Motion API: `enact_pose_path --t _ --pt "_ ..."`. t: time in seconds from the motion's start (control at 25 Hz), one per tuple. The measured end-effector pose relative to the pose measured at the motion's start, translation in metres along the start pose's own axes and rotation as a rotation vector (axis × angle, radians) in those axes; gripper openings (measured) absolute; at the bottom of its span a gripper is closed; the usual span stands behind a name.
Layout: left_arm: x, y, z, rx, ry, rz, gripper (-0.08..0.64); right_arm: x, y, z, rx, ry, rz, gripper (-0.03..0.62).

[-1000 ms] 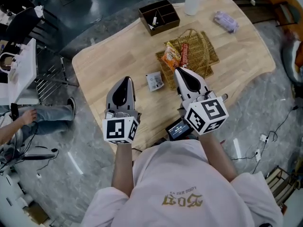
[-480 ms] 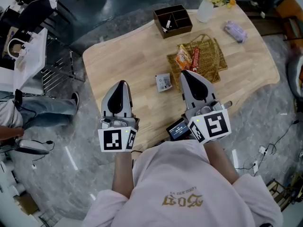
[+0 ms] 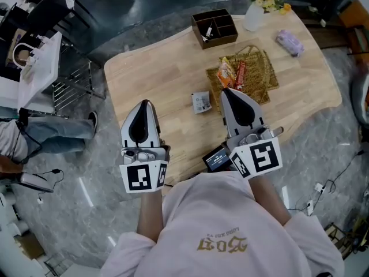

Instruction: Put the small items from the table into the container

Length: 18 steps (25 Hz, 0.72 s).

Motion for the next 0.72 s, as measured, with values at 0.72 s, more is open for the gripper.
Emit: enact_pose_path --t 0.72 --pt "0.007 0.017 0.001 0.005 0.002 0.084 0.008 0.004 0.006 -0.004 -0.025 0.000 0.010 0.020"
Point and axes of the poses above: the fingertips, and each gripper's own axes: x forward along the fingers, z to its left, y out of its underside, the point moved 8 cm from there along -x, backward along the fingers, and after that the axes turned 11 degrees about -x, right-handed, at the moved point
